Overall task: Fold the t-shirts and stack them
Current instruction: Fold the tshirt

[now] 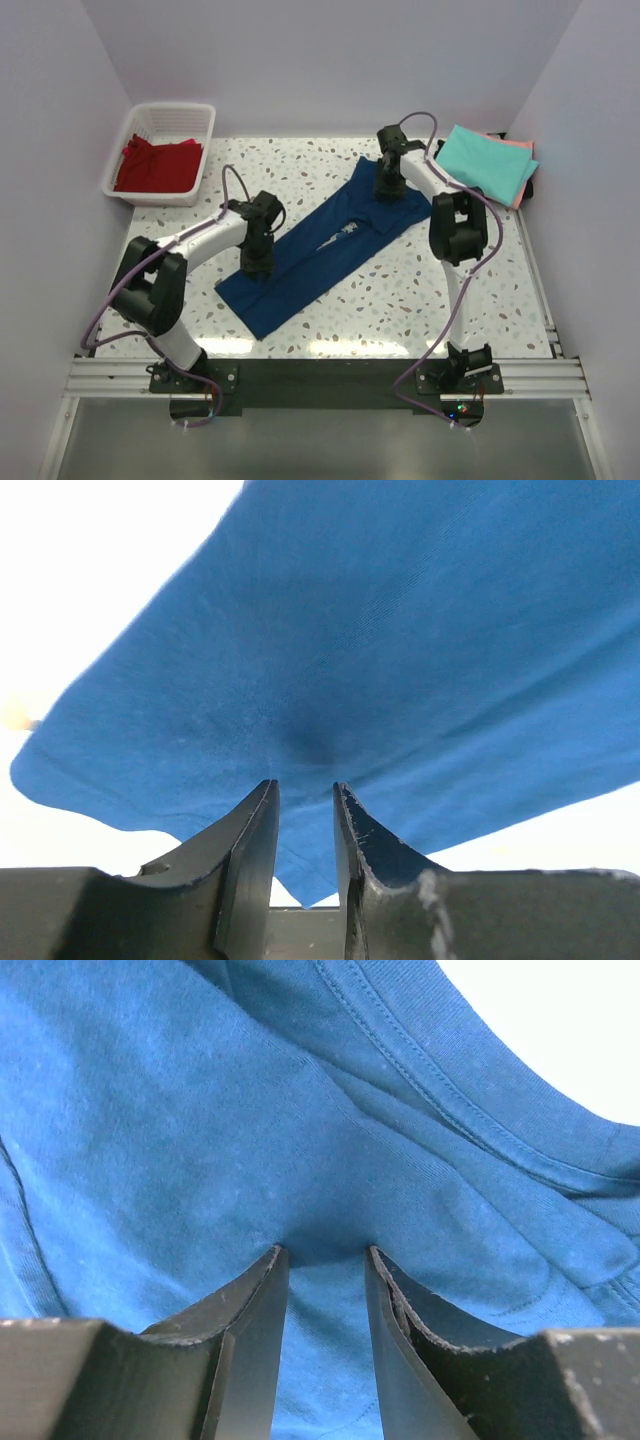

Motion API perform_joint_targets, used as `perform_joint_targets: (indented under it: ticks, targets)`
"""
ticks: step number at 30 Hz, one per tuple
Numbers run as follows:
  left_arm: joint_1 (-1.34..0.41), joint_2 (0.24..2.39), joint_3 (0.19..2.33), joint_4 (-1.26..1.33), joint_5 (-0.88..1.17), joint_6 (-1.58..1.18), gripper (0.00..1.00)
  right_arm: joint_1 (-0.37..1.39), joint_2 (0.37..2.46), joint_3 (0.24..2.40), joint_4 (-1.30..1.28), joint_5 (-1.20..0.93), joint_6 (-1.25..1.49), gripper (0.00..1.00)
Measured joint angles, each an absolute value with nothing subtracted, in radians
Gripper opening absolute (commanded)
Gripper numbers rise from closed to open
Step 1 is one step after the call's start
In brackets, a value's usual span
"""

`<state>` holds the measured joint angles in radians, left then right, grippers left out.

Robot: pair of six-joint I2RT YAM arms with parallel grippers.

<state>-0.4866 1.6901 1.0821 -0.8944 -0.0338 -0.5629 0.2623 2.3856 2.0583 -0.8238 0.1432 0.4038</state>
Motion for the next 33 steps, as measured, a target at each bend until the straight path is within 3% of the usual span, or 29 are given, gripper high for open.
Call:
perform_joint_targets:
  ticks: [5, 11, 21, 26, 33]
  targets:
    - [-0.486, 1.609, 1.234, -0.898, -0.083, -0.565, 0.37, 0.280, 2.298, 2.002, -0.796, 0.191, 0.364, 0.44]
    - [-0.477, 1.595, 1.469, -0.862, -0.108, -0.533, 0.40, 0.347, 2.051, 1.934, -0.762, 0.249, 0.339, 0.47]
    - [-0.453, 2.129, 1.986, -0.764, 0.013, -0.412, 0.39, 0.566, 1.629, 1.418, -0.674, 0.240, 0.408, 0.47]
    - [-0.453, 2.297, 2.054, -0.685, 0.154, -0.373, 0.40, 0.667, 1.561, 1.215, -0.664, 0.217, 0.420, 0.47]
    - [-0.453, 2.356, 2.075, -0.523, 0.359, -0.373, 0.43, 0.803, 1.584, 1.168, -0.584, 0.182, 0.413, 0.47]
